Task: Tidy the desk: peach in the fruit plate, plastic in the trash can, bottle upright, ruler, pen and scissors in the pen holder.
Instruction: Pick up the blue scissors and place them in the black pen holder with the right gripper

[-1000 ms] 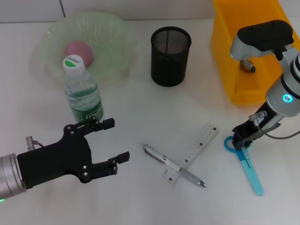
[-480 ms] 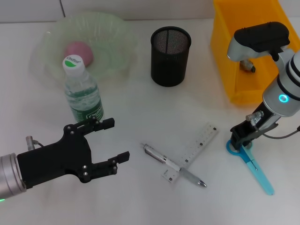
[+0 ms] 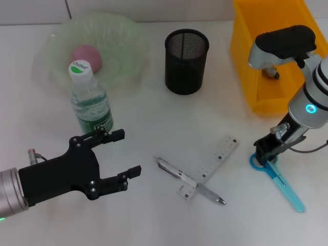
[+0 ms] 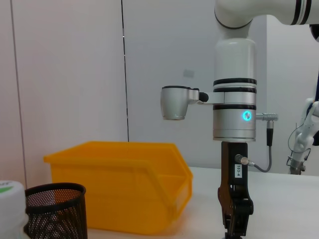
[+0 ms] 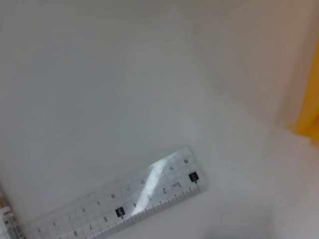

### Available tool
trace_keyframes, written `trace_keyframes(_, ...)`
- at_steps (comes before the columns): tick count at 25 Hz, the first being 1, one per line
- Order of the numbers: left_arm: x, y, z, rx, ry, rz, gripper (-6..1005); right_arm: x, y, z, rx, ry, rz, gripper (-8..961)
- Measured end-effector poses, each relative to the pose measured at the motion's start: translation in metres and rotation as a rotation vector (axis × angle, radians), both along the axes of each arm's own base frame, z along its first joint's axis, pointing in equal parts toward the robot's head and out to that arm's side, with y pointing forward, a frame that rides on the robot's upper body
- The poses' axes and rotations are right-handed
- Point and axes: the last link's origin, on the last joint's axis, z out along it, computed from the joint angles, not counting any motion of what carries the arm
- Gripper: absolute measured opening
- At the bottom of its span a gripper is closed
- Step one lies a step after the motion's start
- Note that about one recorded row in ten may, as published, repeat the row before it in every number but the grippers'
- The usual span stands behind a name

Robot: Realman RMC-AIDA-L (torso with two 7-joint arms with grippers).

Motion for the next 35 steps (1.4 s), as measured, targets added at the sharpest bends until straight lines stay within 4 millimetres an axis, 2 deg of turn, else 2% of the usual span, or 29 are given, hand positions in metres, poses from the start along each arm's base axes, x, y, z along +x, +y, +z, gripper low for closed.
trace_keyframes(8,0.000,0.000,0.001,0.003,-0.001,0.001,799,-0.009,0.000,0.012,0.028,0.013,0.035,108)
trace_keyframes(12,0.000,0.001,0.001,0.007,-0.004,0.003,799,-0.021,-0.001,0.024,0.051,0.024,0.079,108)
trace_keyframes(14,0.000,0.001,0.002,0.009,-0.007,0.003,799,-0.032,0.000,0.037,0.089,0.036,0.119,107)
trace_keyframes(15,0.000,0.001,0.002,0.010,-0.007,0.003,799,-0.044,0.001,0.054,0.148,0.052,0.168,107)
trace_keyframes(16,0.000,0.001,0.002,0.010,-0.008,0.004,799,-0.044,0.001,0.054,0.148,0.052,0.168,107)
trace_keyframes(21,0.000,0.001,0.002,0.011,-0.007,0.003,799,-0.087,0.008,0.105,0.396,0.124,0.381,107)
trace_keyframes(25,0.001,0.002,0.001,0.010,-0.007,0.002,799,-0.108,0.017,0.127,0.597,0.199,0.546,108)
trace_keyframes(29,0.000,0.001,0.000,0.005,-0.004,0.005,799,-0.121,0.029,0.125,0.686,0.353,0.664,108)
trace_keyframes(35,0.000,-0.001,-0.001,0.000,-0.005,0.005,799,-0.113,0.054,0.085,0.695,0.568,0.744,109)
